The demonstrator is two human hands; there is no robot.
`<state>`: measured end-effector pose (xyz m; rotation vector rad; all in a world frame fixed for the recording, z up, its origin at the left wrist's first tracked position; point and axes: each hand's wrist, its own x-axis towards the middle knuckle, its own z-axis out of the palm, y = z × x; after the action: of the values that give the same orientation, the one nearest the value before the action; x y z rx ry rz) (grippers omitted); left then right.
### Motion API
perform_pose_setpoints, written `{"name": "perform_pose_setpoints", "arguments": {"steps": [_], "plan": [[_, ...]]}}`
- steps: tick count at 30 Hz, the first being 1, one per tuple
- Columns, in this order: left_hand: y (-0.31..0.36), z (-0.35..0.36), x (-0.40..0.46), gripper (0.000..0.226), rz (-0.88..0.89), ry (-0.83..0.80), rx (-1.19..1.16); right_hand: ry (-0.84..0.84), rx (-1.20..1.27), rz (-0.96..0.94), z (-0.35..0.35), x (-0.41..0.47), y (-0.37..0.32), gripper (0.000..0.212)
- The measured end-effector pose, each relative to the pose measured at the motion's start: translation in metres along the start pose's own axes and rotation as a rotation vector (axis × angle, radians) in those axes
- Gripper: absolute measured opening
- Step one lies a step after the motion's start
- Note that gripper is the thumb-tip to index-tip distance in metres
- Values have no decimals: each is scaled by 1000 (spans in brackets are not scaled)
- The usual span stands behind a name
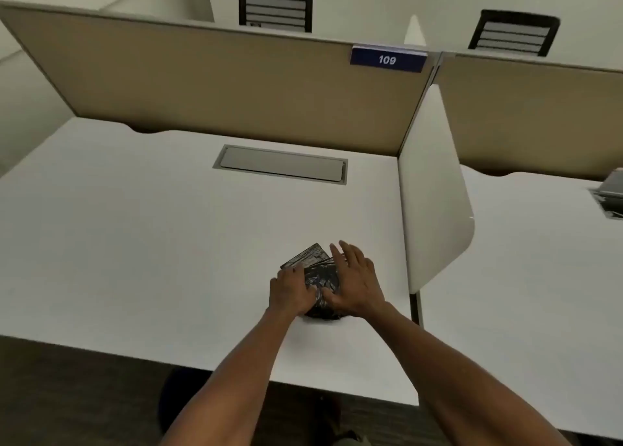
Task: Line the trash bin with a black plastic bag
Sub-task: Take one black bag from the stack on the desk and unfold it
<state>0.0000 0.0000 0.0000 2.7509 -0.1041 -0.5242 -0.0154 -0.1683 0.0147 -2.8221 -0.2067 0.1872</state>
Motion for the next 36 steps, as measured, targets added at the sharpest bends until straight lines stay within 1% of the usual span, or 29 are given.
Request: {"name": "perform_pose_setpoints", "arguments": {"steps": [1, 3, 6, 8, 10, 13, 17, 21, 24, 27, 29, 31, 32, 34, 35, 36], "plan": [[2, 5, 1, 70, -52, -38, -52, -47, 22, 10, 7, 2, 3, 99], [2, 17, 4, 66, -150, -61, -172, -87, 42, 28, 22, 4, 12, 98], [2, 30, 7, 64, -249, -104, -304, -204, 17, -44, 43, 6, 23, 104], [2, 35, 10, 62, -298, -82, -423, -291, -38, -112, 54, 9, 28, 110], [2, 39, 13, 60, -361, -60, -537, -337, -65, -129, 66, 10, 29, 112], [0, 41, 18, 59, -444, -40, -667, -348, -77, -120, 77, 11, 26, 110], [-4, 41, 24, 60, -527, -50, -801, -300, -91, -112, 86, 13, 24, 96], [-6, 39, 23, 69, -567, -62, -950, -309, -67, -102, 88, 11, 24, 86], [-11, 38, 19, 77, -579, -34, -1006, -272, 1, -113, 84, 8, 27, 79], [-21, 36, 10, 76, -584, 14, -1047, -176, 178, -122, 72, 7, 30, 69], [-29, 35, 5, 74, -589, 4, -1094, -100, 379, -103, 57, 6, 27, 61], [-35, 32, -1, 70, -572, -36, -1154, -57, 639, -39, 43, 2, 20, 50], [-36, 30, -5, 64, -543, -60, -1201, -64, 767, 36, 35, -2, 15, 45], [-34, 18, -17, 45, -442, -113, -1304, -151, 1048, 218, 22, -9, 4, 37], [-34, 11, -25, 41, -389, -133, -1338, -200, 1183, 279, 19, -13, 0, 36], [-36, 6, -32, 43, -344, -145, -1345, -227, 1289, 323, 17, -17, -4, 37]]}}
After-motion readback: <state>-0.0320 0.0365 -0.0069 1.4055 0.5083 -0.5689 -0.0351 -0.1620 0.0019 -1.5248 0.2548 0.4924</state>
